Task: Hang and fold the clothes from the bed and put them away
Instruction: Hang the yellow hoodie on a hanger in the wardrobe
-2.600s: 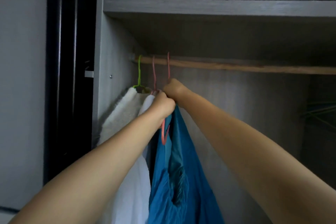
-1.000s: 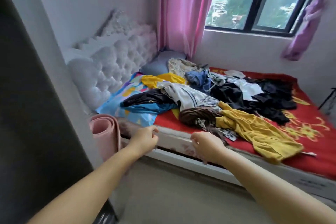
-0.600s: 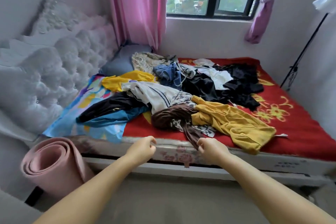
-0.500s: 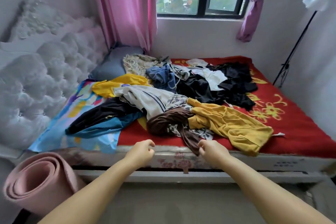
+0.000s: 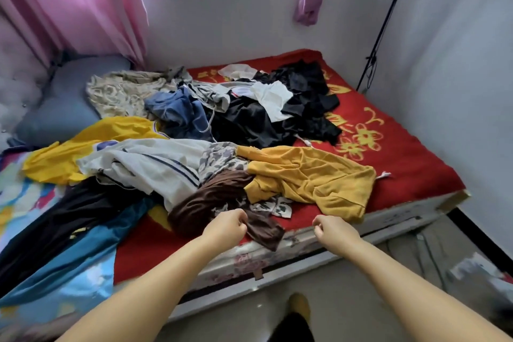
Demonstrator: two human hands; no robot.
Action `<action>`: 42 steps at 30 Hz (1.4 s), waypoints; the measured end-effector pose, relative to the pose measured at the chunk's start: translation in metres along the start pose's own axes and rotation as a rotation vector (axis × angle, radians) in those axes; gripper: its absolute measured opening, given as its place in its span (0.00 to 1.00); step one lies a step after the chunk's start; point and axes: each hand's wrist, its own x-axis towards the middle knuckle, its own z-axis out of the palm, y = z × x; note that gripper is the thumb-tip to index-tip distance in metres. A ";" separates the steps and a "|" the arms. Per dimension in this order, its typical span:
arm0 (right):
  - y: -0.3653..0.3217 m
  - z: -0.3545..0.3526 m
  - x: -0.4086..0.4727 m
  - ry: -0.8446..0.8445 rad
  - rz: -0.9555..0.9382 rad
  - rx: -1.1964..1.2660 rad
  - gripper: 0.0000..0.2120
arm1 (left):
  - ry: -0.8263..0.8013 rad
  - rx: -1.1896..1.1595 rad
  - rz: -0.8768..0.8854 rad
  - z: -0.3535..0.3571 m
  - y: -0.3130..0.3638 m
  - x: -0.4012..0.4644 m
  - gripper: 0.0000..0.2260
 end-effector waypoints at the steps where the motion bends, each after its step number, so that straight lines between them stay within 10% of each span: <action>1: 0.012 -0.001 0.014 -0.016 0.023 0.004 0.15 | -0.022 0.018 0.014 0.003 0.007 0.019 0.14; 15: 0.188 0.005 0.264 -0.248 0.200 0.068 0.17 | -0.163 0.303 0.039 0.101 0.078 0.329 0.27; 24: 0.225 0.090 0.353 -0.519 -0.028 -0.272 0.51 | -0.310 0.699 -0.006 0.175 0.023 0.431 0.41; 34: 0.227 0.071 0.363 -0.220 -0.022 -0.154 0.11 | -0.126 0.531 -0.064 0.158 0.039 0.436 0.08; 42: 0.172 -0.054 0.350 -0.126 0.137 0.496 0.21 | -0.033 0.179 -0.138 0.078 0.051 0.349 0.04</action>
